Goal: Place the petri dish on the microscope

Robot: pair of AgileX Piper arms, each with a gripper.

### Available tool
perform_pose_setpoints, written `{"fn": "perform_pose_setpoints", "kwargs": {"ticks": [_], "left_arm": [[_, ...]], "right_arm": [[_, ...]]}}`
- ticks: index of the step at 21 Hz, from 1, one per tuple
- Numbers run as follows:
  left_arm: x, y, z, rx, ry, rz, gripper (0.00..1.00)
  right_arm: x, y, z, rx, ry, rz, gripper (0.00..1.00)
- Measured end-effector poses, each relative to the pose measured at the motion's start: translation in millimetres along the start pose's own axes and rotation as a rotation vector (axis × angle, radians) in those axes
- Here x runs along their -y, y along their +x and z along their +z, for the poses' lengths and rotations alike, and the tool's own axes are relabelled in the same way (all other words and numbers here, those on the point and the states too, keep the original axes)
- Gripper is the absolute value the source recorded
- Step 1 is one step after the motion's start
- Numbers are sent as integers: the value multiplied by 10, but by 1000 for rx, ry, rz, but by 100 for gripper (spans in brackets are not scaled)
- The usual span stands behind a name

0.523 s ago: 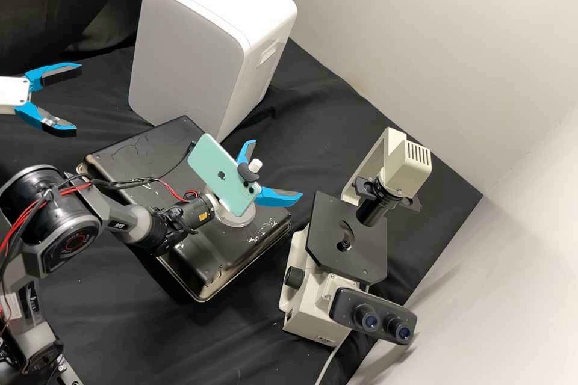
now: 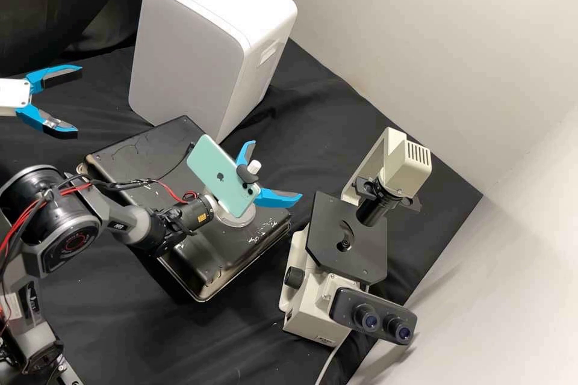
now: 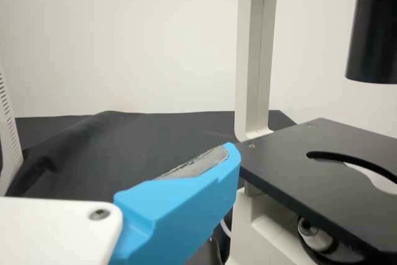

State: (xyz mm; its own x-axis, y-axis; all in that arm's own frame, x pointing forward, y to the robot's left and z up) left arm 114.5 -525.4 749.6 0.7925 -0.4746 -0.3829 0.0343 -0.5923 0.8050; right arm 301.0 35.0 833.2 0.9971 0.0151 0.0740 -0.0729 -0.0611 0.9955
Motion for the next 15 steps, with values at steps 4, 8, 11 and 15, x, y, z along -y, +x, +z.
{"fn": "perform_pose_setpoints", "kwargs": {"ticks": [4,8,11,15], "left_arm": [[18,9,0,-1,5,-11,100],[27,14,0,-2,20,-16,100],[41,21,-3,-5,23,-24,100],[41,21,-3,-5,23,-24,100]], "right_arm": [[31,-130,65,11,-3,-3,100],[17,-247,85,-1,-7,14,100],[16,-357,95,-13,-8,27,100],[52,-483,107,-31,-19,13,100]]}}
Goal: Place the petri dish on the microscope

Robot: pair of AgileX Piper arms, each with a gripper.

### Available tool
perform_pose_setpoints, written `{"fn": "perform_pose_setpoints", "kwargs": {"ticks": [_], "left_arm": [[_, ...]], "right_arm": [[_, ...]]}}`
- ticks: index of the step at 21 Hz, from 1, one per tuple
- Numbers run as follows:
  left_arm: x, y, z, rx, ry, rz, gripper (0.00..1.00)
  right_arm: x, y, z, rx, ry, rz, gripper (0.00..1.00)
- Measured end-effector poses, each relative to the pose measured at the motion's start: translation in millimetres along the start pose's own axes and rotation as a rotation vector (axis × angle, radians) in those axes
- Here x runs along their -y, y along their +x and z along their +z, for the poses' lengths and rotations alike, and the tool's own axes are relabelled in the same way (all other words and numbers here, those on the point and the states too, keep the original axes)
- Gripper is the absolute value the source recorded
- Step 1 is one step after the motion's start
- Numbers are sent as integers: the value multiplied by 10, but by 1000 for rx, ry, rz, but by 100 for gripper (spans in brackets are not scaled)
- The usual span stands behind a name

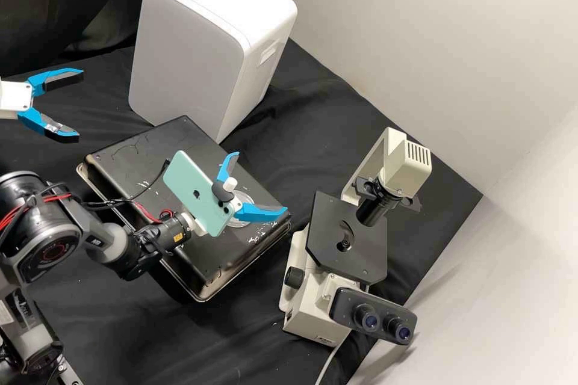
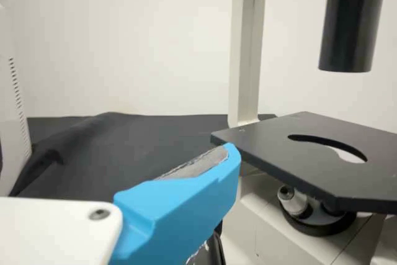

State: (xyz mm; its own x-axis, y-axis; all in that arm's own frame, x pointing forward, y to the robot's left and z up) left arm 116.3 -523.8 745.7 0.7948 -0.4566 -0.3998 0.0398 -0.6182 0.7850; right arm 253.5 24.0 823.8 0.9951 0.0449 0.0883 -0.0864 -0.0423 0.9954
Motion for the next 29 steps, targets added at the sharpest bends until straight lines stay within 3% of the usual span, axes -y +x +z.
{"fn": "perform_pose_setpoints", "kwargs": {"ticks": [5,12,14,18,29], "left_arm": [[3,2,0,0,1,-2,100],[5,0,0,-8,-8,-3,100],[3,-2,13,-2,-12,0,100],[3,-2,13,-2,-10,0,100],[0,0,-8,-15,-10,2,100]], "right_arm": [[42,-92,46,8,0,-8,100],[208,-78,172,59,1,-75,100],[275,-105,236,88,1,-104,100],[334,-102,300,114,0,-129,100],[415,-64,342,113,1,-133,100]]}}
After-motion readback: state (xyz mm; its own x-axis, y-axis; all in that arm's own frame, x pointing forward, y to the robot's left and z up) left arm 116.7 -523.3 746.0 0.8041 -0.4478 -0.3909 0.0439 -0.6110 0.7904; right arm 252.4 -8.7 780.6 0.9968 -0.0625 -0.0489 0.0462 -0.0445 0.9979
